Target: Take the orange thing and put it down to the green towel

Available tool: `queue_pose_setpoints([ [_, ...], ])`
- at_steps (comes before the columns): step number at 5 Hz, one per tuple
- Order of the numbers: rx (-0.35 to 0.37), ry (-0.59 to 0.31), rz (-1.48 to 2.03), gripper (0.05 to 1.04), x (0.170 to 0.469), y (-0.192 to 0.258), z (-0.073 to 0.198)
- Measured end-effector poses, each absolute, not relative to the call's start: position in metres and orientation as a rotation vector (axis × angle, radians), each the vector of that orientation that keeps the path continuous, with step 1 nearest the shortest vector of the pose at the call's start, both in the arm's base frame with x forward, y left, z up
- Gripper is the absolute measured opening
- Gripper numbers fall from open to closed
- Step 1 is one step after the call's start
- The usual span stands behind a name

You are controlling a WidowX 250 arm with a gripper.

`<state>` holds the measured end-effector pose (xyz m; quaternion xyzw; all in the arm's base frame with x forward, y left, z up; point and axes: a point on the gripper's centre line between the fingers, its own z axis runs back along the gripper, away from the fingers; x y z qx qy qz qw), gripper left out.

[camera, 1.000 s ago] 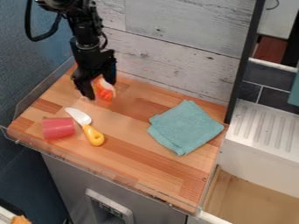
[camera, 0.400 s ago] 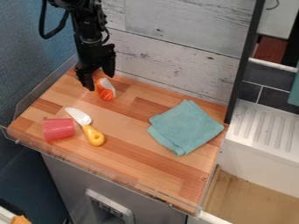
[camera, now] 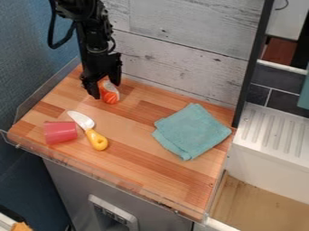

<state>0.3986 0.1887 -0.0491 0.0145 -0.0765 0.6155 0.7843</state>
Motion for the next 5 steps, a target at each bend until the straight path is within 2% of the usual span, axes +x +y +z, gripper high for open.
queue_pose_setpoints([
  [1, 0.044, -0.159, 1.312, 0.943, 0.404, 0.186, -0.051],
  [2, 0.046, -0.143, 1.312, 0.668, 0.404, 0.182, -0.058],
  [4, 0.044, -0.125, 1.347, 0.633, 0.403, 0.181, -0.056],
  [5, 0.087, -0.110, 1.483, 0.633, 0.386, 0.181, -0.054],
])
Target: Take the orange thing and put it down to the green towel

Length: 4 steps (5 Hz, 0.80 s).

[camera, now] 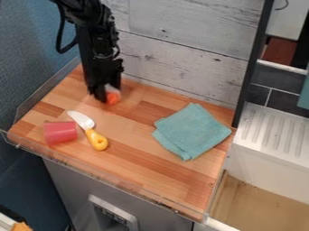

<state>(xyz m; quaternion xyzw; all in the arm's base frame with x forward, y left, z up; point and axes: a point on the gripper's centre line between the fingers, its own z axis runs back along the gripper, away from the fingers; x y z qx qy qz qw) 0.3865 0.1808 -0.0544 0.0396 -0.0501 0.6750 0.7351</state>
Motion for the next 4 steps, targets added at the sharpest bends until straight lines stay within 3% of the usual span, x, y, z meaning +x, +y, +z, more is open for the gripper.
queue_pose_setpoints([
  [2, 0.070, -0.137, 1.592, 0.633, 0.370, 0.151, -0.020],
  [4, 0.076, -0.137, 1.715, 0.633, 0.338, 0.094, -0.007],
])
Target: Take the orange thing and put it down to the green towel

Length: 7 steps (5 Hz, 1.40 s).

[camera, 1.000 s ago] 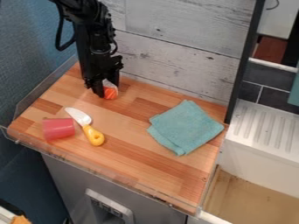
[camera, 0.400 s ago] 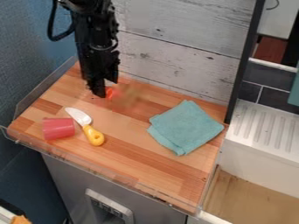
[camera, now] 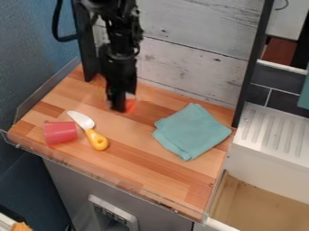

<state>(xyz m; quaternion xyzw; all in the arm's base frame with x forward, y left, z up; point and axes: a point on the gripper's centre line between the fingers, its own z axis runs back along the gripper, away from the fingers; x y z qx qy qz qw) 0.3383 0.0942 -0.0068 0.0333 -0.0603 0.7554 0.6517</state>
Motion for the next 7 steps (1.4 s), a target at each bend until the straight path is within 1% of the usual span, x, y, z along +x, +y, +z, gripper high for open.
queue_pose_setpoints([
  [1, 0.066, -0.139, 1.769, 0.633, 0.325, 0.073, -0.009],
  [2, 0.064, -0.135, 1.766, 0.633, 0.309, 0.040, -0.019],
  [3, 0.087, -0.147, 1.796, 0.633, 0.295, 0.023, -0.029],
  [4, 0.070, -0.155, 1.803, 0.633, 0.293, 0.014, -0.034],
  [6, 0.126, -0.136, 1.798, 0.633, 0.288, 0.016, -0.064],
  [7, 0.119, -0.130, 1.806, 0.633, 0.293, 0.014, -0.067],
])
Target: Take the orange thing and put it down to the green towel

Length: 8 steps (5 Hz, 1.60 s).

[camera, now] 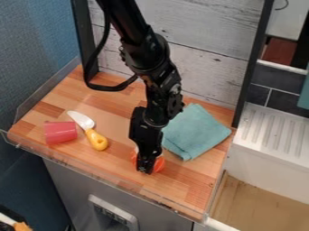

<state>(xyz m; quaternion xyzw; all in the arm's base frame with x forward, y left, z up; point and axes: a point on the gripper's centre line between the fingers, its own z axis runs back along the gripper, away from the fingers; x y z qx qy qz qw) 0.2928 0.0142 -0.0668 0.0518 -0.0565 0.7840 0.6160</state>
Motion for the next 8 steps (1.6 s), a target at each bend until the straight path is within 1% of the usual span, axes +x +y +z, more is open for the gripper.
queue_pose_setpoints([
  [1, 0.103, -0.120, 1.775, 0.706, 0.296, 0.013, -0.066],
  [2, 0.128, -0.129, 1.757, 0.982, 0.291, 0.016, -0.070],
  [3, 0.141, -0.127, 1.756, 1.011, 0.287, 0.018, -0.068],
  [4, 0.123, -0.148, 1.775, 1.004, 0.290, 0.025, -0.053],
  [5, 0.070, -0.209, 1.785, 1.000, 0.291, 0.028, -0.026],
  [6, 0.033, -0.241, 1.757, 1.000, 0.292, 0.027, -0.008],
  [7, 0.057, -0.240, 1.707, 1.000, 0.290, 0.029, 0.002],
  [8, 0.056, -0.241, 1.701, 1.000, 0.291, 0.029, 0.002],
])
